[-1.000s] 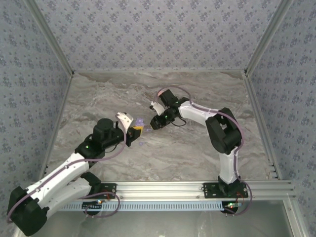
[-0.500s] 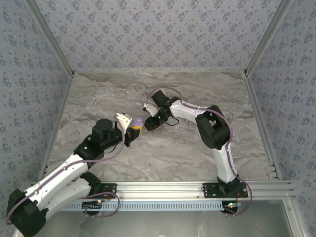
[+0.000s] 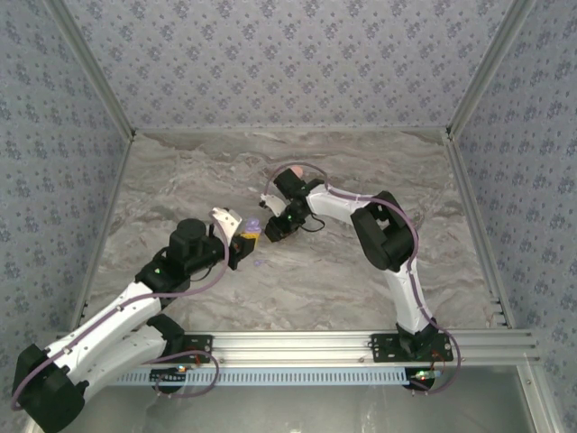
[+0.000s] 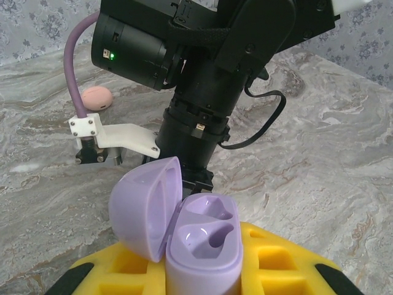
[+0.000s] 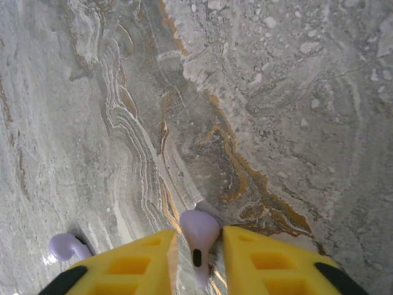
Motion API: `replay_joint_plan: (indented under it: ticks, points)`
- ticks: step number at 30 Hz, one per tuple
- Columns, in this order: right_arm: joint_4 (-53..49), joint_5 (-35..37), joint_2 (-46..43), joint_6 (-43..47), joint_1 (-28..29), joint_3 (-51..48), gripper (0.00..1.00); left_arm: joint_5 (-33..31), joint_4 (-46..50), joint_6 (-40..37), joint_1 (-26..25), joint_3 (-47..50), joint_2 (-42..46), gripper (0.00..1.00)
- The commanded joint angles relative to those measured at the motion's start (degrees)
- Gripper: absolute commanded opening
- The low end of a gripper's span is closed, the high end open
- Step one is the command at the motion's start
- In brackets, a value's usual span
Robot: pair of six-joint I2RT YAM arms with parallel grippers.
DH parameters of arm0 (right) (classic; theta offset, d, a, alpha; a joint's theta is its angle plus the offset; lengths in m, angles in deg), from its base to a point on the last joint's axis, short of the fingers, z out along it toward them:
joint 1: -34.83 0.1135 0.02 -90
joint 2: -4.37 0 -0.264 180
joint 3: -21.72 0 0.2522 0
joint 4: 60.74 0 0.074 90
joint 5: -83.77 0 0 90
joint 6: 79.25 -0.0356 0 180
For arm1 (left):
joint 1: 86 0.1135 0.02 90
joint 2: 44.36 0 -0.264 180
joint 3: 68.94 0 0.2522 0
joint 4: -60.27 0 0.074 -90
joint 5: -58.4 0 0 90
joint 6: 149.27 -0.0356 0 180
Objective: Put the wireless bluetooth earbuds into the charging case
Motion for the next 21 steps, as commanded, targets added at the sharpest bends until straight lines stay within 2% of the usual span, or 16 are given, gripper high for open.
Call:
replay_joint_plan:
  ticks: [1,10,21]
  points:
    - [-0.7,1.9,-0.3,-0.3,0.5,-1.4,0.22,-0.3,-0.5,0.4,-0.3,-0.2,0.8,0.15]
    - [3.3,8.7,-6.0,-4.2,-0.5,-8.6,0.13,0.3,-1.1,0.5,-0.3,-0.6,0.2,0.15]
    - [8.1,18.5,-18.2,-11.3,-4.9,-23.5,0.11,1.8,-3.6,1.2,-0.4,-1.2,-2.6,0.15]
